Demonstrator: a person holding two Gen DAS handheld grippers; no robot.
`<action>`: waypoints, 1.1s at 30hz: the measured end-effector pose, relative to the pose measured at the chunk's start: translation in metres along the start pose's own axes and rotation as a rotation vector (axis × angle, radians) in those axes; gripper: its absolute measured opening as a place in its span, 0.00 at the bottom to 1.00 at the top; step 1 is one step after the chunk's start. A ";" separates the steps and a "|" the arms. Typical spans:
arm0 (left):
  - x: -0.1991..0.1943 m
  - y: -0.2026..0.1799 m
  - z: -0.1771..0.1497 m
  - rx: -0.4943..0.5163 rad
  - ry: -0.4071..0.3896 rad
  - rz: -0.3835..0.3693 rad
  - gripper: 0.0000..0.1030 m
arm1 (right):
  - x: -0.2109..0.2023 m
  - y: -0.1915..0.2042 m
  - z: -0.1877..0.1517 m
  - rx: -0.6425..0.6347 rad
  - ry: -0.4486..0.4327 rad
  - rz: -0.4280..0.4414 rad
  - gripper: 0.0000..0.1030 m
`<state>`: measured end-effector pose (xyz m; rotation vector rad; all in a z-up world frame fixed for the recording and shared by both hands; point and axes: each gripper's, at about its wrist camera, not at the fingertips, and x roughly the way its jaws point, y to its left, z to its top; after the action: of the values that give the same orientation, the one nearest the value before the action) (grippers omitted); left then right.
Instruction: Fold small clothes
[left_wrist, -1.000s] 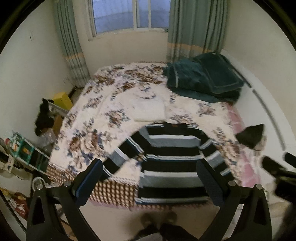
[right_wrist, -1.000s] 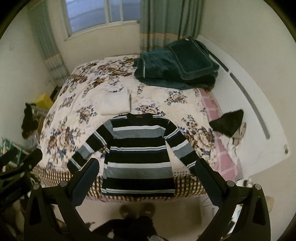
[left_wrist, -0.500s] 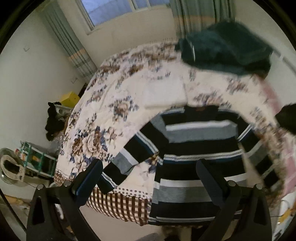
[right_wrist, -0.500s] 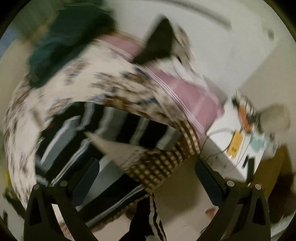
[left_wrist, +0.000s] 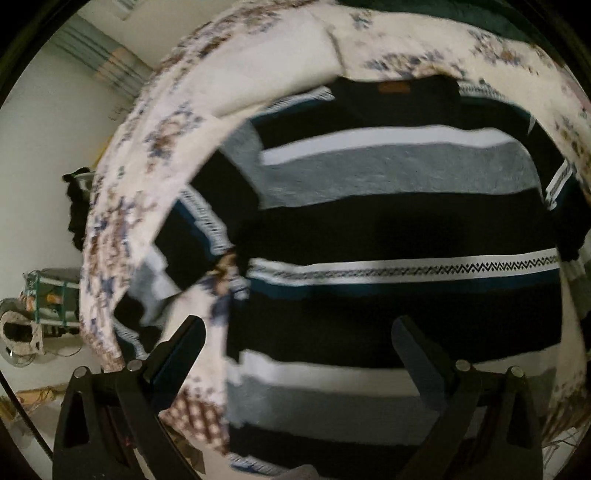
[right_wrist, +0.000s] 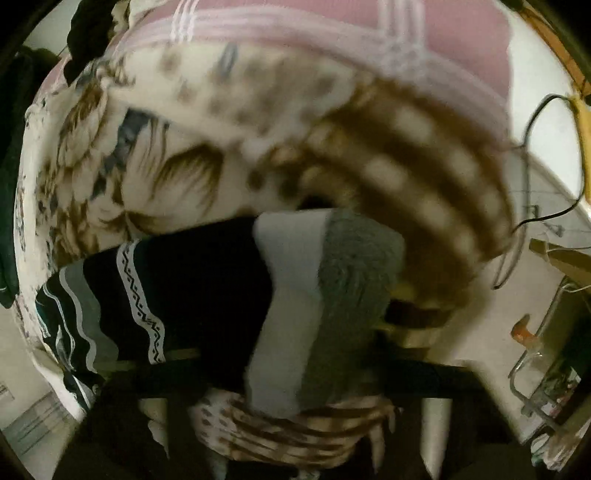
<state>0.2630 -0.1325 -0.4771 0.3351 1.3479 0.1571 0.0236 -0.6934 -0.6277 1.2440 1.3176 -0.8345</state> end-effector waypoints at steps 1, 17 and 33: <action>0.007 -0.008 0.001 0.012 -0.002 -0.012 1.00 | -0.001 0.003 -0.003 -0.018 -0.026 0.000 0.14; 0.015 -0.026 0.030 -0.021 -0.052 -0.122 1.00 | -0.149 0.112 0.094 -0.350 -0.381 0.009 0.07; 0.054 -0.010 0.010 -0.057 0.041 -0.089 1.00 | -0.045 0.030 0.142 0.266 -0.073 0.419 0.66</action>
<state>0.2836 -0.1270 -0.5282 0.2247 1.3935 0.1281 0.0793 -0.8324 -0.6022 1.6132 0.8599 -0.7575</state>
